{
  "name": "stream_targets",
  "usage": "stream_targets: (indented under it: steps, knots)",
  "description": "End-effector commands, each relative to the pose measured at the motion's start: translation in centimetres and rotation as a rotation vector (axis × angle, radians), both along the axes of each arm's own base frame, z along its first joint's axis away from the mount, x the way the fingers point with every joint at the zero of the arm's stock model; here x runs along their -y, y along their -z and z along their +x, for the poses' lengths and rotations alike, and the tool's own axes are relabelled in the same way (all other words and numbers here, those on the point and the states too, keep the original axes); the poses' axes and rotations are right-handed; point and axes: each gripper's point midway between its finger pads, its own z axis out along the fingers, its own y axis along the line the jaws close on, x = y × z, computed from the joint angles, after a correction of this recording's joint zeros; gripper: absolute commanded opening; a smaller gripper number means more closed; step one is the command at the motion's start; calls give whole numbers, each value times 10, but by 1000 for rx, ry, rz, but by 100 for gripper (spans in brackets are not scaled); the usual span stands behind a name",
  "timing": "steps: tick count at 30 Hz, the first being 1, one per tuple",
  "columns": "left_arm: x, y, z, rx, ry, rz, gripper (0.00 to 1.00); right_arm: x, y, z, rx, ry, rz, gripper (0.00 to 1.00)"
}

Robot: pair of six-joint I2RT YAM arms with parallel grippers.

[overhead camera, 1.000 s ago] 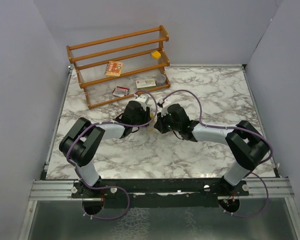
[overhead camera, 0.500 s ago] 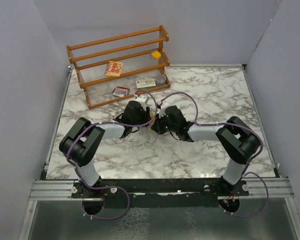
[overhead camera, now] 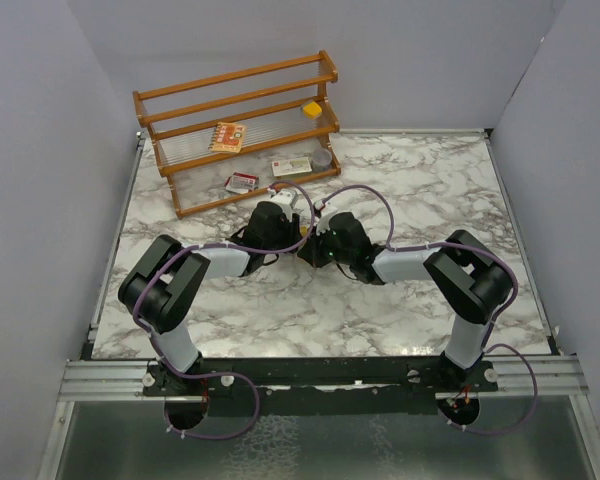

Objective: Sort the pills into containers

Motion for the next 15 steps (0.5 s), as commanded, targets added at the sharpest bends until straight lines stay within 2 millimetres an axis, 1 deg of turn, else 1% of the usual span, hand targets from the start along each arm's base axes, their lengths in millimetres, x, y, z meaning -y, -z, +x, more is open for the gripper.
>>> stream_targets:
  steps: [1,5,6,7,15]
  knots:
    - [-4,8,-1,-25,-17,35,39,8,31,-23,-102,-22,-51,1]
    - [-4,6,0,-21,-18,32,38,11,34,-31,-117,-24,-65,1]
    - [-4,5,1,-21,-20,30,38,13,38,-38,-136,-33,-70,1]
    - [-3,6,0,-22,-20,30,38,13,39,-40,-142,-36,-73,1]
    - [-4,4,0,-17,-23,29,38,19,49,-50,-176,-19,-96,1]
